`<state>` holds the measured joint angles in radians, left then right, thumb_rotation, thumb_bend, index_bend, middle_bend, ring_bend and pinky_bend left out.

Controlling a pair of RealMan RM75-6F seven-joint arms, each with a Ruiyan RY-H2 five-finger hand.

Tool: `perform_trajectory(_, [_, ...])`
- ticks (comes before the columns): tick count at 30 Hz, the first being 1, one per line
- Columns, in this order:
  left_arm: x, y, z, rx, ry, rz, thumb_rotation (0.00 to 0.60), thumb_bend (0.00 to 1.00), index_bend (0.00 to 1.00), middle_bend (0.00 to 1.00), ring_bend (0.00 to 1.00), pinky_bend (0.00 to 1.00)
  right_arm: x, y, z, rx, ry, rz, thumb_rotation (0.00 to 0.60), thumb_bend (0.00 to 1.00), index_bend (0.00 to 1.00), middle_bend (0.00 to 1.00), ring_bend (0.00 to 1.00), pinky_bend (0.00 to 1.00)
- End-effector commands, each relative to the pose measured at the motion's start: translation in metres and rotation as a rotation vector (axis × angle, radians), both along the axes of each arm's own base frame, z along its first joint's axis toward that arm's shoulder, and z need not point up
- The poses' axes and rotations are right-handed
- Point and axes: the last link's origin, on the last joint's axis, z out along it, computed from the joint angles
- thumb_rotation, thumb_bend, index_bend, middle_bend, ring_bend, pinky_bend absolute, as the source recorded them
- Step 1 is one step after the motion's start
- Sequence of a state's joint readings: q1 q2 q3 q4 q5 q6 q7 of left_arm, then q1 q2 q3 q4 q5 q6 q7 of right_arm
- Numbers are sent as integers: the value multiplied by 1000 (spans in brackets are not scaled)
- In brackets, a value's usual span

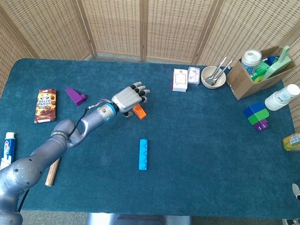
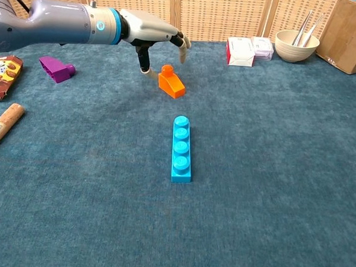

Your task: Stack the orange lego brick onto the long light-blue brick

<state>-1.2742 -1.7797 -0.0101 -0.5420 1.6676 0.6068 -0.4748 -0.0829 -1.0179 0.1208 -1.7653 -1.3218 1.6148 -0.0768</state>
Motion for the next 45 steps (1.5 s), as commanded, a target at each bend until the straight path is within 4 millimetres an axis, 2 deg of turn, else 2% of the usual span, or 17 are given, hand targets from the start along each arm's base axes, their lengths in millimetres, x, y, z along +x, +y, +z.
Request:
perform_trajectory(1, [-1, 0, -3, -7, 6, 0, 600, 320, 259, 85, 3, 0, 0, -1, 0, -1, 1, 2, 599, 220, 79, 139, 0, 0])
perform_trajectory(11, [-3, 2, -12, -16, 17, 24, 600, 321, 261, 84, 0, 0, 0, -2, -2, -2, 5, 2, 599, 220, 79, 140, 0, 0])
perform_trajectory(29, [1, 6, -21, -8, 39, 33, 600, 321, 368, 82, 1, 0, -4, 4, 1, -28, 8, -23, 598, 220, 79, 140, 0, 0])
perform_trajectory(39, [0, 6, -23, 2, 39, 37, 600, 341, 583, 148, 37, 0, -5, 8, 5, -46, -9, -23, 599, 219, 79, 140, 0, 0])
perform_trajectory(45, [4, 9, -12, 5, -10, 27, 600, 344, 615, 159, 39, 0, -5, 6, 3, -37, -14, -18, 600, 220, 78, 142, 0, 0])
